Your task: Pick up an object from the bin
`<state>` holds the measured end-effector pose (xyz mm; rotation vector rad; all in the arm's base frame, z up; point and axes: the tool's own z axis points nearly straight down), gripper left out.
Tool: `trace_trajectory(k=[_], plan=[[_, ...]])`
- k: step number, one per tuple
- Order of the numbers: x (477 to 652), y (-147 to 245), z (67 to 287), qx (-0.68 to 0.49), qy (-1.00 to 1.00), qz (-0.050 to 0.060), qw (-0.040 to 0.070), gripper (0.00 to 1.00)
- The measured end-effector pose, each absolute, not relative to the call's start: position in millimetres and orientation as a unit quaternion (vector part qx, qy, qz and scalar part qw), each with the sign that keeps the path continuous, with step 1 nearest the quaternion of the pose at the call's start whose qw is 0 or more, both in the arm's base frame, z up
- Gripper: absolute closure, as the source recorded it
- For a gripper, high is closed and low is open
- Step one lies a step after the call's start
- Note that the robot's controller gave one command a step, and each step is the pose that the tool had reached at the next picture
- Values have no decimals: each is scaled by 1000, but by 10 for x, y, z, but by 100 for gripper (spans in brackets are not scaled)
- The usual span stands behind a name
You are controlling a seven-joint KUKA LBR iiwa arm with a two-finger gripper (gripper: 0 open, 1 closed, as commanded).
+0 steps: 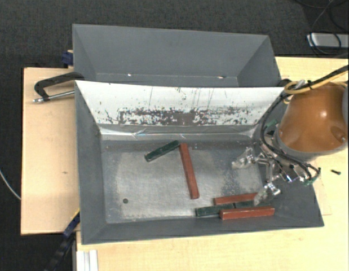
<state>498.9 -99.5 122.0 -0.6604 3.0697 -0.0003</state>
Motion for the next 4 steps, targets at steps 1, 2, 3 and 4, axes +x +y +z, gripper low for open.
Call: trace_trajectory(k=[1,2,3,4], plan=[[5005,-978,812,-206,979,-3,-6,100],[5074,-932,827,-206,979,-3,9,0],[4999,-981,811,-206,979,-4,-7,100],[5001,-980,812,-206,979,-4,-6,100]])
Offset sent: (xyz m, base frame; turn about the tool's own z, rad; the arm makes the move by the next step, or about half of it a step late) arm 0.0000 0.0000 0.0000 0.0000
